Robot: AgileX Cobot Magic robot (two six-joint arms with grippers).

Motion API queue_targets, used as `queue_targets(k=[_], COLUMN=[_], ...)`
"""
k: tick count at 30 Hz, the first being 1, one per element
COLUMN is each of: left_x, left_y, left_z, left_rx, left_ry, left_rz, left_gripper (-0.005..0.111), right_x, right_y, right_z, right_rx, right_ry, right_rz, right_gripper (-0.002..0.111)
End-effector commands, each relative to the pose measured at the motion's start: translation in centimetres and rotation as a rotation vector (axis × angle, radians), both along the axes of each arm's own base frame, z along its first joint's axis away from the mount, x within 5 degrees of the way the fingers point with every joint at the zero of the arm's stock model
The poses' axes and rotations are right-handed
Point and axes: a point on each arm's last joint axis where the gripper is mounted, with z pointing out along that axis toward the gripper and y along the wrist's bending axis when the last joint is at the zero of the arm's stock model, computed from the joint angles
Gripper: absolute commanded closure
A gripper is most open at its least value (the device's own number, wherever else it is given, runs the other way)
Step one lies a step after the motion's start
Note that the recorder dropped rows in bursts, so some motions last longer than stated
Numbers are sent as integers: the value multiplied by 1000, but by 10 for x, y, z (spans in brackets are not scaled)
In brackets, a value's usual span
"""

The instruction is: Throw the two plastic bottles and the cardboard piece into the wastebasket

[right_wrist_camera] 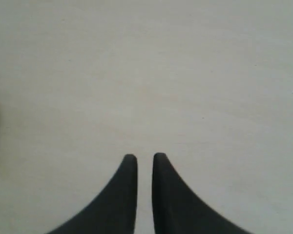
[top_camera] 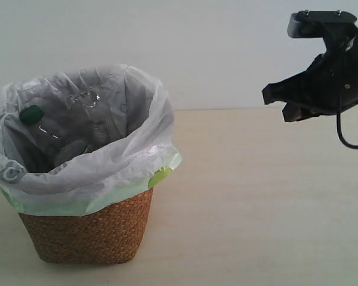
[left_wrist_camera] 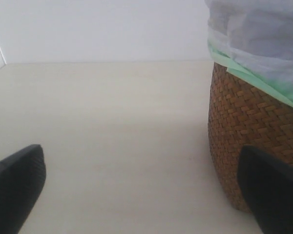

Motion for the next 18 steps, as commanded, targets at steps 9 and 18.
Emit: queue_targets(k=[9,18], left_x=[0,0], left_y=[0,0], left_z=[2,2], left_rx=[-10,-10], left_ry=[-15,-15], left_rz=[-5,-5], left_gripper=[-1,-1], right_x=[-112,-171], right_y=[35,22], right_z=[12,11], right_rx=[256,281], right_ry=[-304,-265], right_rz=[173,304], right_gripper=[108,108])
